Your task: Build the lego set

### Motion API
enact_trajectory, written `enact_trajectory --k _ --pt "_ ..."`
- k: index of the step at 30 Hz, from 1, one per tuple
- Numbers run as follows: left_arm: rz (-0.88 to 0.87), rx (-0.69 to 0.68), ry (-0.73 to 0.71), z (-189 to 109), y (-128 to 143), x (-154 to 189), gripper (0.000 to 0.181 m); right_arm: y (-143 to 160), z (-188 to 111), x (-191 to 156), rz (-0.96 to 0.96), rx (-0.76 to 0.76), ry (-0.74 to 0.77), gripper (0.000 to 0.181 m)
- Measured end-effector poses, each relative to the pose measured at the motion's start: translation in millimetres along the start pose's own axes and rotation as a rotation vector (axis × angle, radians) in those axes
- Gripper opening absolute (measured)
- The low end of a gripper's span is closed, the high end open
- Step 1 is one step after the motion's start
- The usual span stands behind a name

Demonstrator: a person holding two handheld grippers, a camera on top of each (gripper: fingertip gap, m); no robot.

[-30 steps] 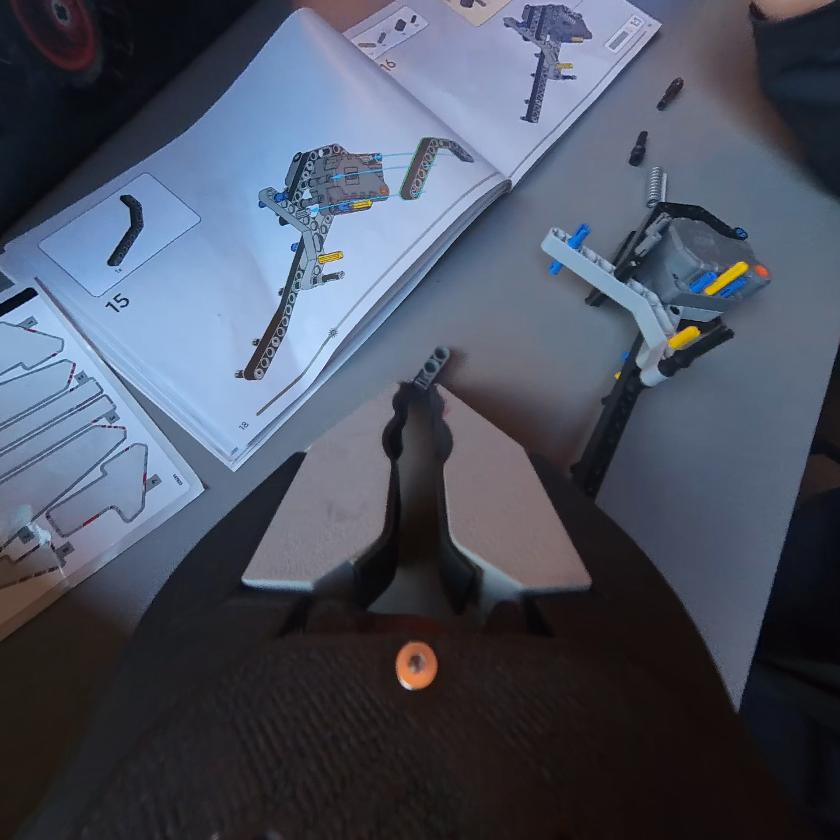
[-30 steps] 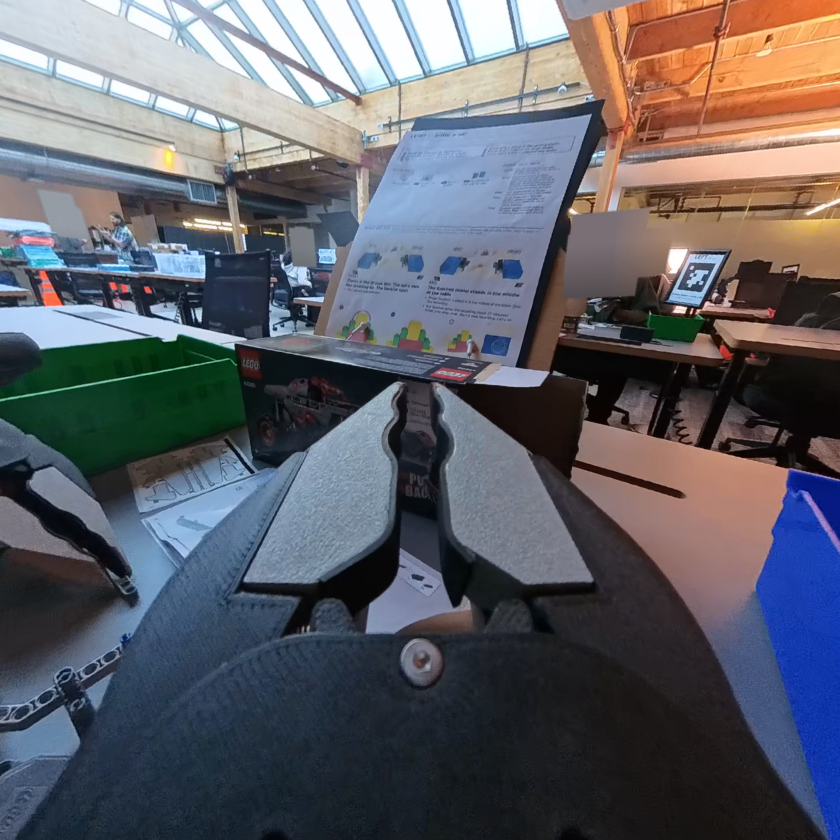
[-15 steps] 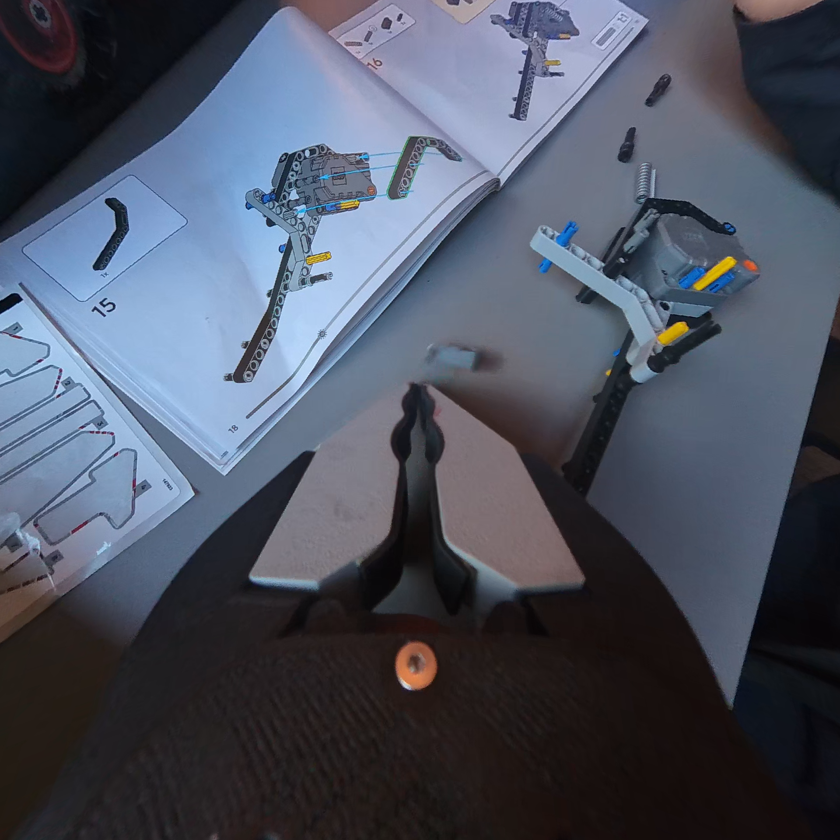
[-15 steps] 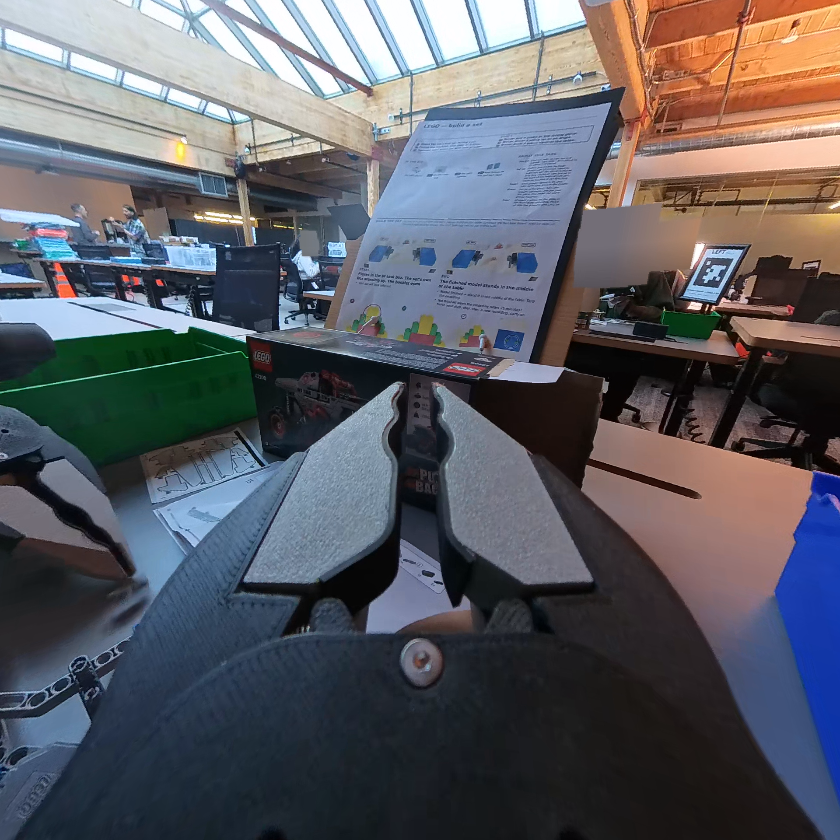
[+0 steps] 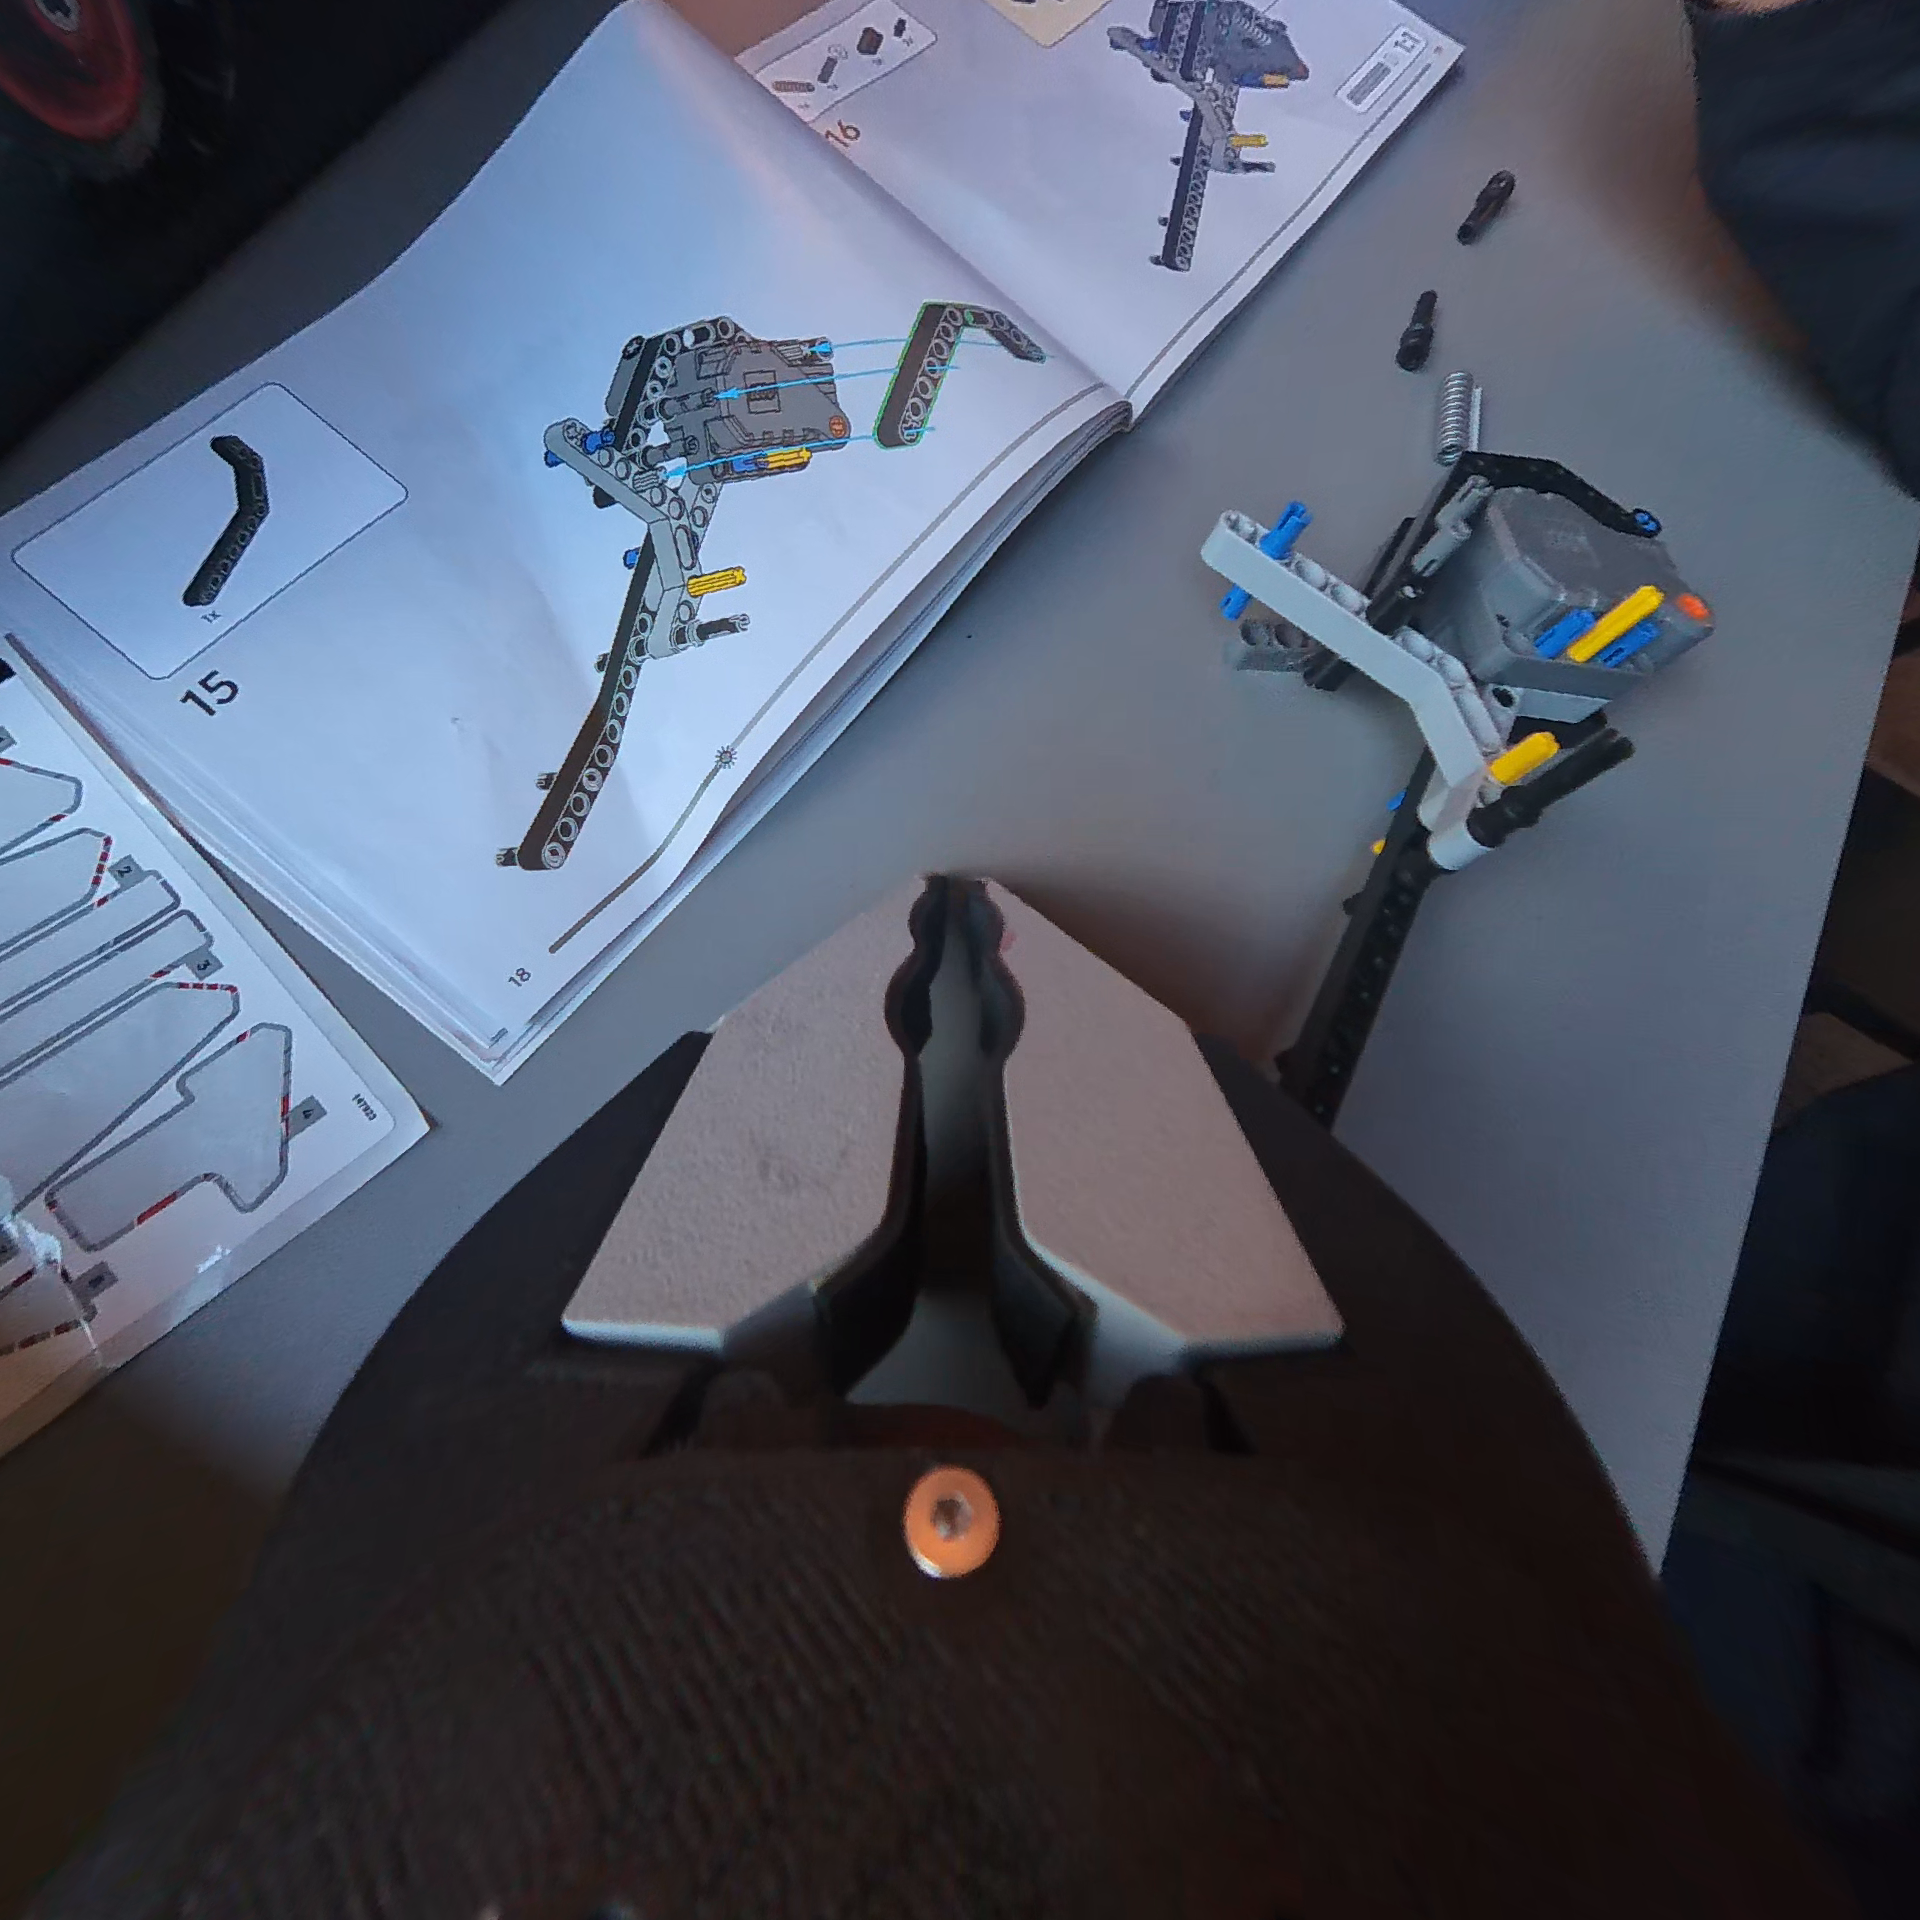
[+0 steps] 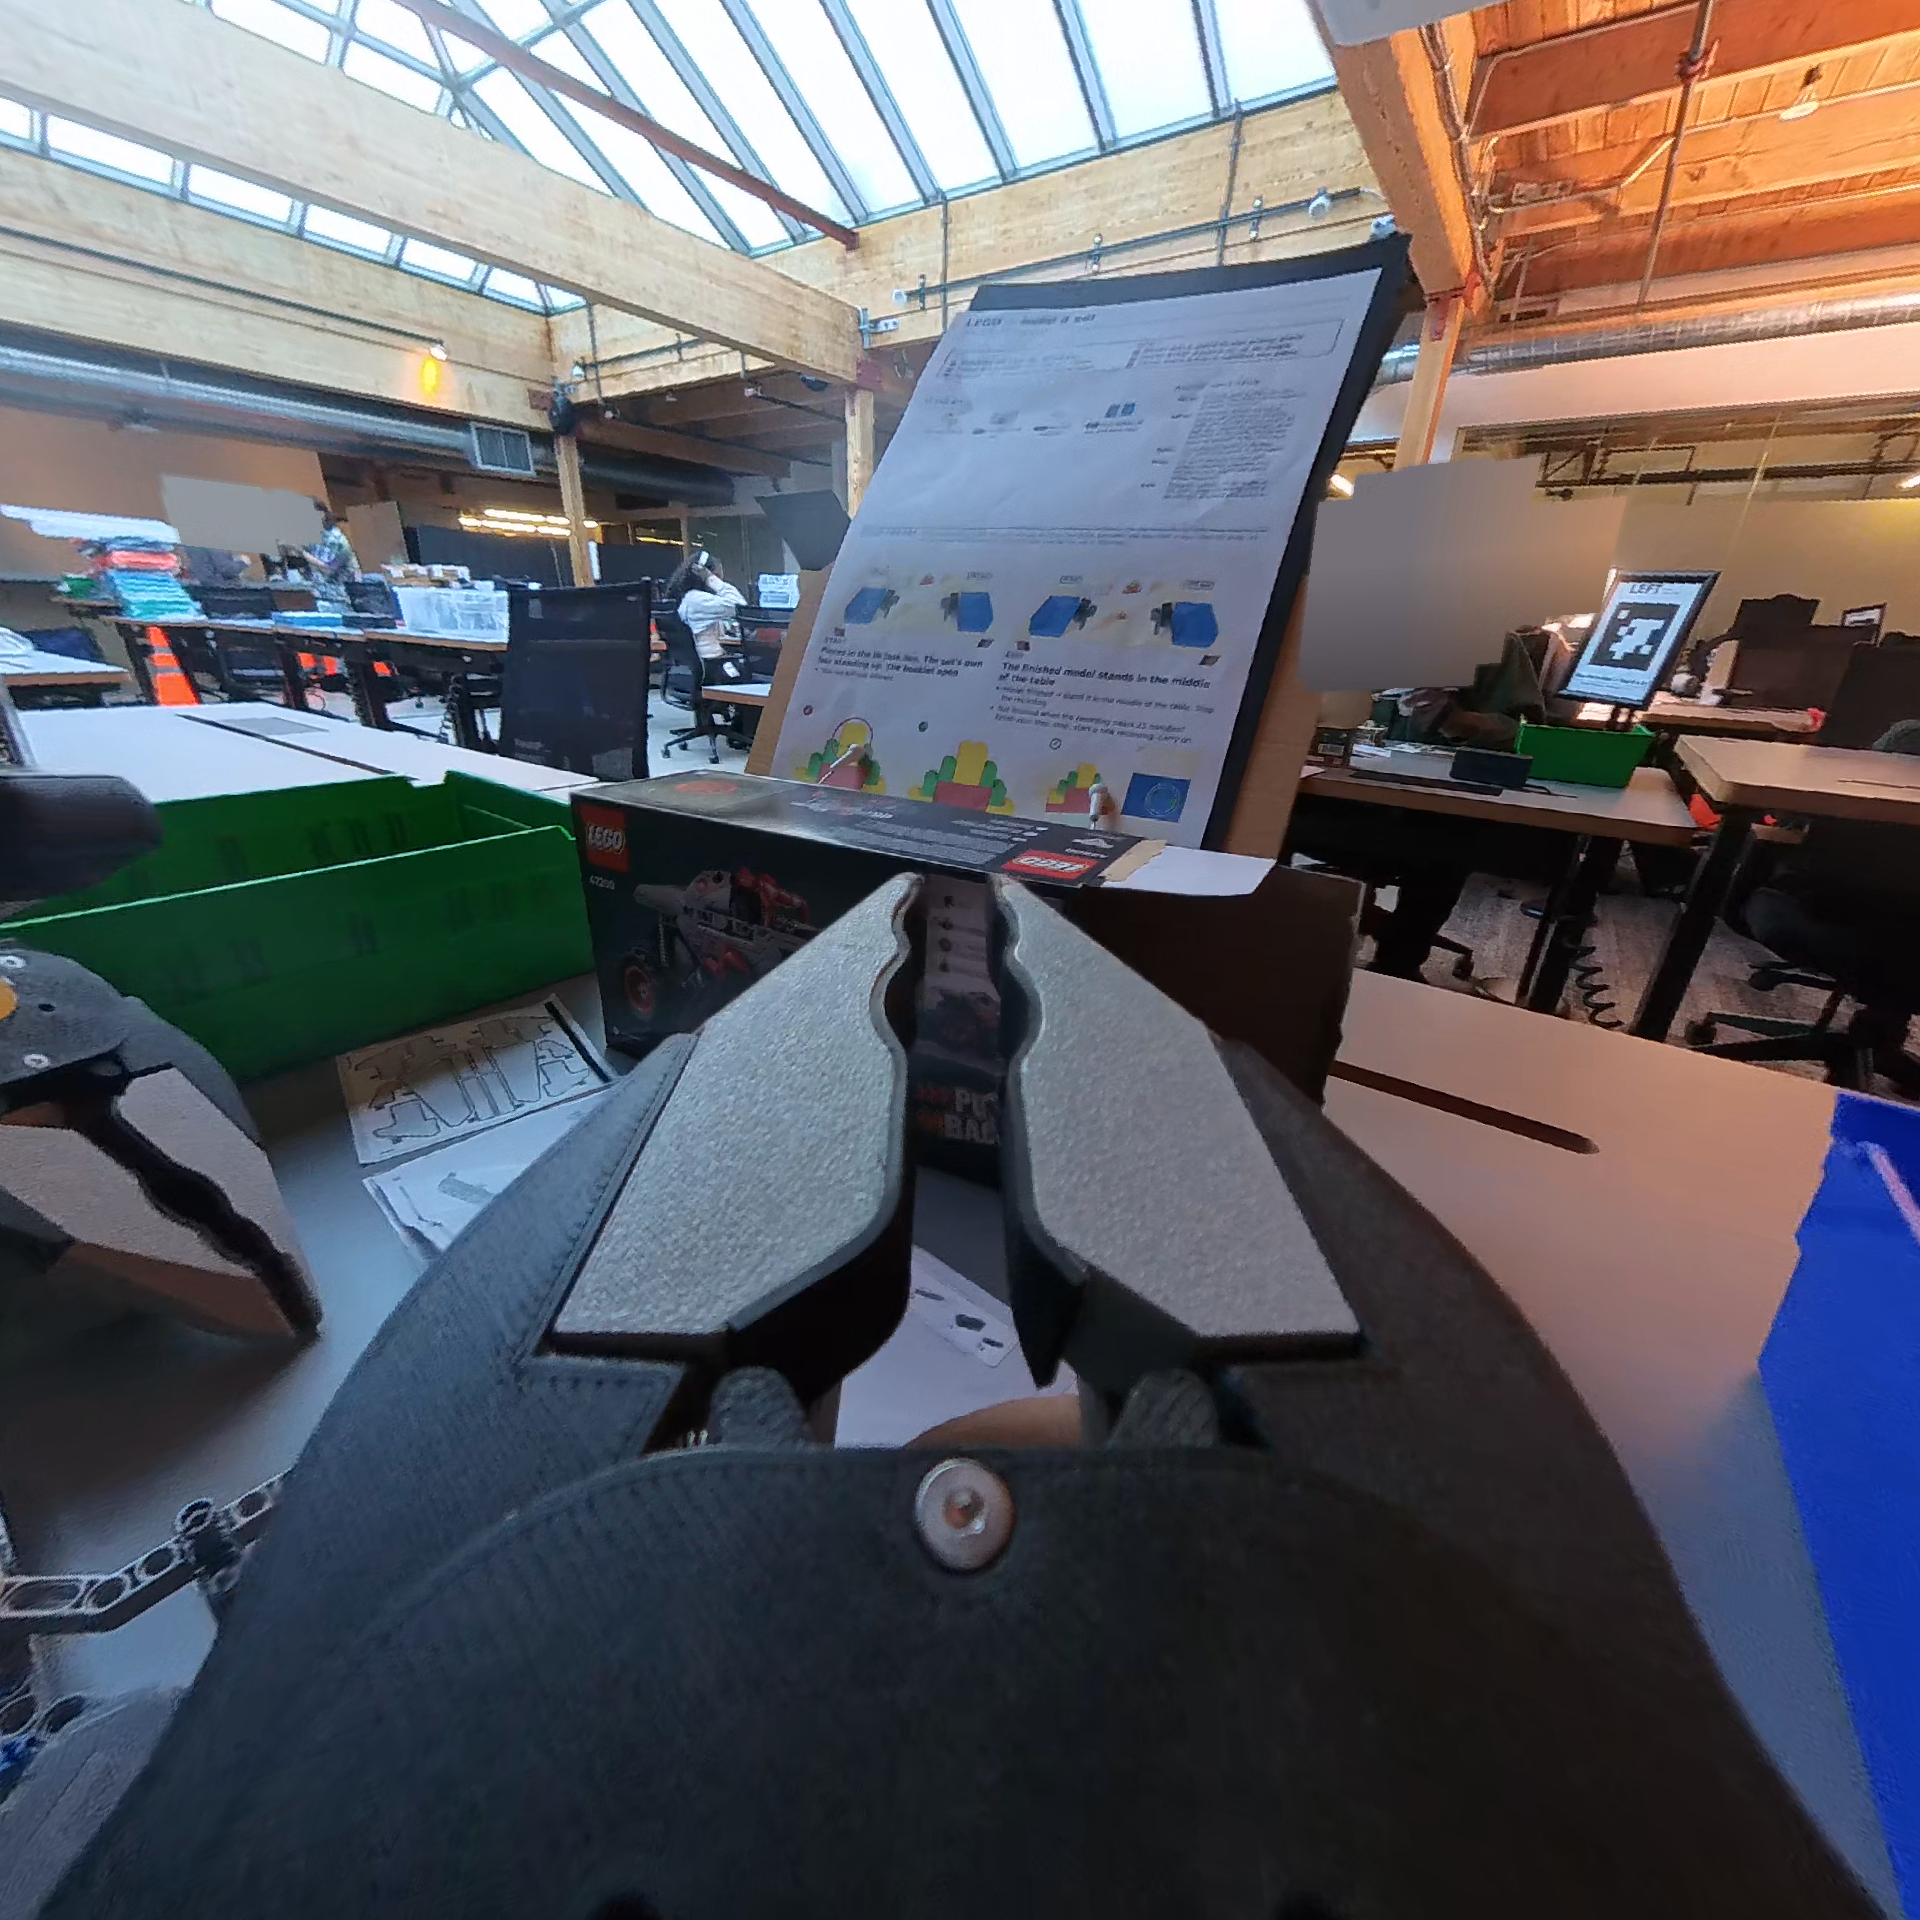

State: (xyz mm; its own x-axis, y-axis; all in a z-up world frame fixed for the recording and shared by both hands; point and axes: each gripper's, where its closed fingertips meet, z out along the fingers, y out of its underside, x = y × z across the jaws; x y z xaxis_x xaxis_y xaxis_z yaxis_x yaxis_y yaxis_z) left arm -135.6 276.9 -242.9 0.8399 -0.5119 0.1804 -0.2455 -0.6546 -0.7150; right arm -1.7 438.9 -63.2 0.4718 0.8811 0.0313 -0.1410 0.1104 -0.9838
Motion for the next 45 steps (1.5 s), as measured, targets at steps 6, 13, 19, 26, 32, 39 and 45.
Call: enact_trajectory --k 6,13,19,26,32,39,45 --pt "0.037 -0.007 0.069 -1 2 14 0.012 9 4 -11 0.020 -0.053 -0.076 0.011" --pt "0.006 0.011 0.104 -4 2 17 0.015 23 9 -14 0.012 -0.104 -0.074 0.010" --pt "0.051 0.071 0.306 -20 -1 47 0.026 25 10 -12 0.019 -0.113 -0.069 0.009" --pt "0.178 0.104 0.314 -30 -3 57 0.041 23 9 -14 0.015 -0.107 -0.073 0.009" --pt "0.211 -0.009 0.316 -17 16 63 0.027 22 9 -14 0.017 -0.103 -0.073 0.009" --pt "0.236 -0.004 0.333 -17 16 69 0.008 25 10 -14 0.017 -0.113 -0.072 0.009" --pt "0.268 -0.030 0.371 -11 18 85 0.006 45 13 -47 0.044 -0.237 -0.265 0.015"
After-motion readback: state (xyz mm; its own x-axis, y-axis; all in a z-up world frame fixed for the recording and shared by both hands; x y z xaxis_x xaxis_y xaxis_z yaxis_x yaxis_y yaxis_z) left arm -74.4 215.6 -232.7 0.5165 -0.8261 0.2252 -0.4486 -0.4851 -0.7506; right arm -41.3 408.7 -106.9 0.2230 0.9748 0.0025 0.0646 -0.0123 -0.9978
